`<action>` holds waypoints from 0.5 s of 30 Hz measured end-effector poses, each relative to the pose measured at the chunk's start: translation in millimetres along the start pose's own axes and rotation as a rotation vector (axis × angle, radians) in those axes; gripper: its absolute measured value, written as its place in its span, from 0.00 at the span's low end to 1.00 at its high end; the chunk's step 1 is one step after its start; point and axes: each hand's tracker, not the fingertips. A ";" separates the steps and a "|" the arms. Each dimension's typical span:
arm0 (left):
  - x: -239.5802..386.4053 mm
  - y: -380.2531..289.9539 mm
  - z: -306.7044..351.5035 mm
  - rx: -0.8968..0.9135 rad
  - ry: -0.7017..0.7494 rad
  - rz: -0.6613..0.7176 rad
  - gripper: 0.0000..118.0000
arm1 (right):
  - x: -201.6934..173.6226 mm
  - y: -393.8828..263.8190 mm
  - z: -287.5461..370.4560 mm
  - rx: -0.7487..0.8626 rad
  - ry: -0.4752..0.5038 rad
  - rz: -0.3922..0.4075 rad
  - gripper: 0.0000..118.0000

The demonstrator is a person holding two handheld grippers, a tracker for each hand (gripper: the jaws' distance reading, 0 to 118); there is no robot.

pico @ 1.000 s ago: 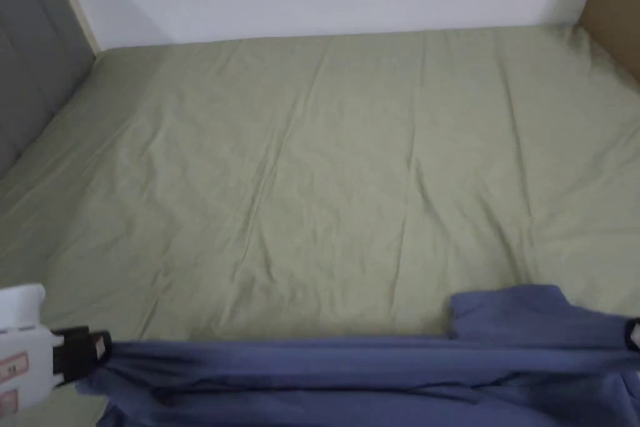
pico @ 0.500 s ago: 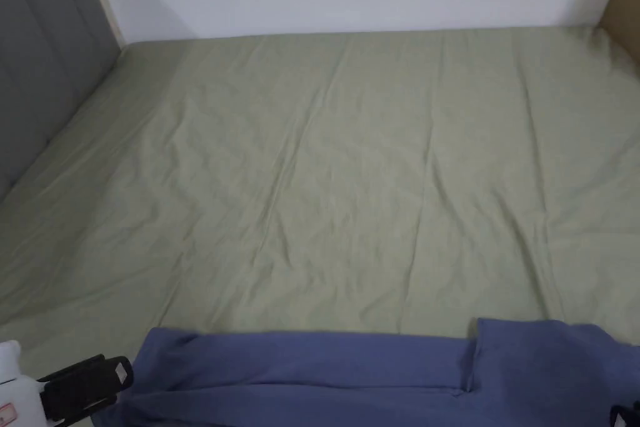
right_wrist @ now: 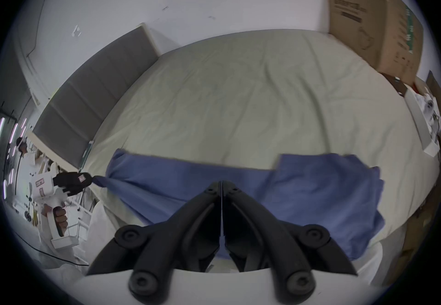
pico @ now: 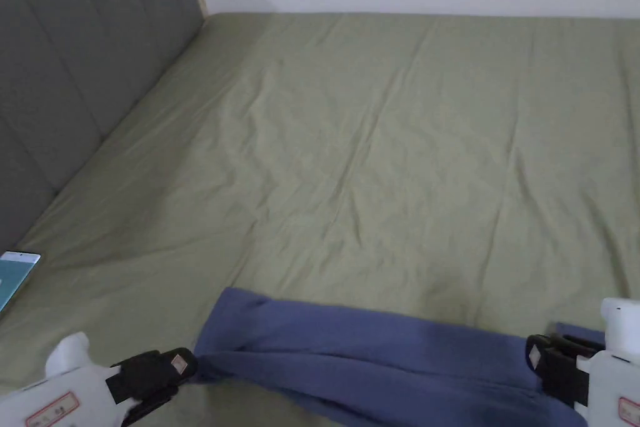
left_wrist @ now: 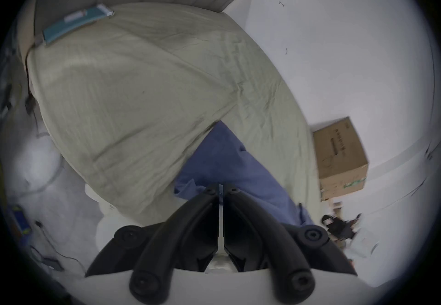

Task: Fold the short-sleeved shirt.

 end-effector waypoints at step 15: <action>-34.2 29.8 -108.5 -0.181 -0.322 0.366 0.95 | -9.3 -9.7 -17.8 -0.118 0.019 0.006 0.01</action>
